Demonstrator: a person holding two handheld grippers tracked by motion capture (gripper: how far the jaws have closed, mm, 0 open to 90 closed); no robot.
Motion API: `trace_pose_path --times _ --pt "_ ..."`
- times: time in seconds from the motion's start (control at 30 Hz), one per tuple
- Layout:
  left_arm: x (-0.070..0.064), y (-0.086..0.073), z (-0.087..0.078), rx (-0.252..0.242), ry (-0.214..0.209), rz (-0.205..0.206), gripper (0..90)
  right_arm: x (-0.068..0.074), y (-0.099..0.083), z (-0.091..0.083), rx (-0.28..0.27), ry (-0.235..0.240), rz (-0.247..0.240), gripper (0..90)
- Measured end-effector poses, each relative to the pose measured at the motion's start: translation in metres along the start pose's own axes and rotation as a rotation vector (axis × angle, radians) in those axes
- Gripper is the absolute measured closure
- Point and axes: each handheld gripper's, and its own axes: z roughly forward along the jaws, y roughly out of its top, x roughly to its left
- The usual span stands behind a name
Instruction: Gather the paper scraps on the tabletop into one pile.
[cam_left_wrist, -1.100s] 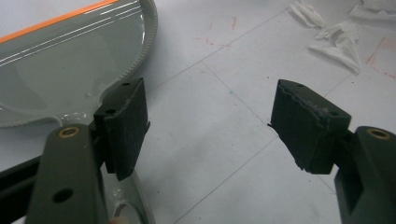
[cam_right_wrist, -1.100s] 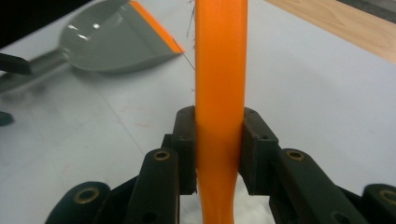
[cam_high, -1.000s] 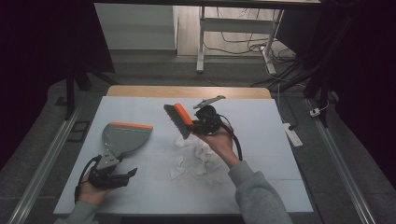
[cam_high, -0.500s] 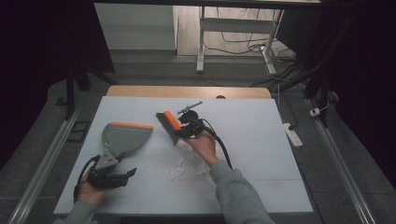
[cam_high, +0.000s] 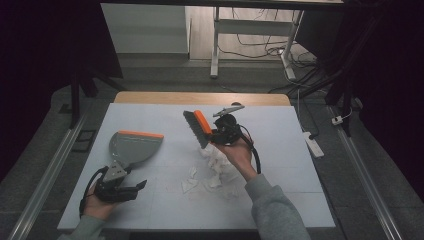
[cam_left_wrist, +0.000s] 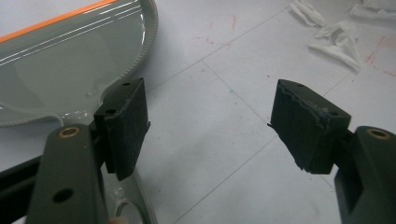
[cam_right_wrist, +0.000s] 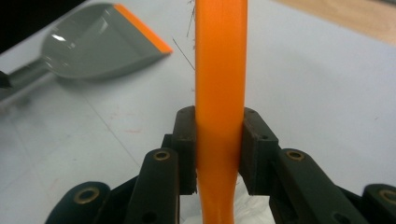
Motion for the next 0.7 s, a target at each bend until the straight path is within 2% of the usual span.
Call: trace_pose_path --times 0.13,0.33,0.4,0.53,0.7 --pt "0.001 0.000 -0.001 -0.002 0.000 -0.003 28.6 0.003 -0.002 -0.015 -0.032 0.022 -0.014 70.4" --pt "0.000 0.000 0.000 -0.002 0.005 -0.001 28.6 0.009 -0.012 -0.027 -0.032 0.048 -0.026 70.4" --pt "0.000 0.000 -0.001 -0.004 0.004 -0.002 28.6 0.012 -0.015 -0.029 -0.033 0.071 -0.020 70.3" --pt "0.001 -0.001 -0.001 -0.006 0.008 -0.006 28.6 0.026 -0.021 -0.032 -0.027 0.126 -0.035 70.3" --pt "0.002 -0.001 -0.002 -0.010 0.007 -0.008 28.6 0.046 -0.031 -0.029 0.015 0.175 -0.075 70.3"
